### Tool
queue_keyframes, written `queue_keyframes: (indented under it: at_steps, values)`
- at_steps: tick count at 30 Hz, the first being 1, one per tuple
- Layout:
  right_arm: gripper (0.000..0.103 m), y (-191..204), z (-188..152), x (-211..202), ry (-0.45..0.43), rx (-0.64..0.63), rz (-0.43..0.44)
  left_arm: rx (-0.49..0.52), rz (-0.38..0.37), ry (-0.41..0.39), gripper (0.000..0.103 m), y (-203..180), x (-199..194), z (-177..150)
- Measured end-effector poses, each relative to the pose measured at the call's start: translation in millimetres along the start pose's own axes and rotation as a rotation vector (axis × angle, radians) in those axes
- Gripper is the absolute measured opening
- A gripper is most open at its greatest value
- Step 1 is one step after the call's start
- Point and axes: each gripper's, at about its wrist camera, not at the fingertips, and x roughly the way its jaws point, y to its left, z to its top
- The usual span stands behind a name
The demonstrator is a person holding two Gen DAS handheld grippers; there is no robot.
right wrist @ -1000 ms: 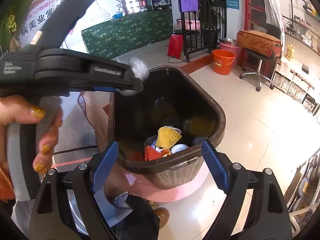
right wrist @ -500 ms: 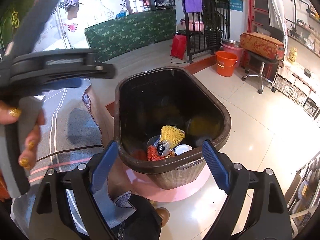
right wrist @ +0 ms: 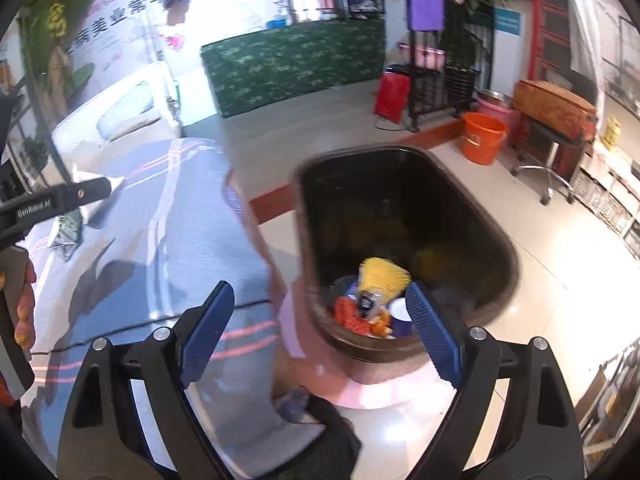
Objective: Collect trash
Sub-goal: 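Bring both tools back over the table toward the carton and mask, then grasp the green-and-white milk carton with the left tool while the right tool grasps the white mask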
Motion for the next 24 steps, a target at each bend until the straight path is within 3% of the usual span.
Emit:
queue_keyframes:
  at_steps: [9,18,21,23,24]
  values:
    - [0.087,77,8,-1,0.000,-0.141,0.115,-0.137,0.160,0.041,0.095,92,-3,-8]
    - [0.090,132,6,-14,0.000,-0.248,0.188,-0.215,0.172,0.146,0.093,149,34,2]
    - [0.090,144,0,-17,0.013,-0.273,0.199,-0.221,0.162,0.193,0.084,160,52,3]
    - [0.090,152,2,-18,0.019,-0.289,0.215,-0.214,0.145,0.222,0.069,168,64,-1]
    - [0.090,156,3,-19,0.018,-0.300,0.216,-0.218,0.139,0.236,0.067,172,69,-3]
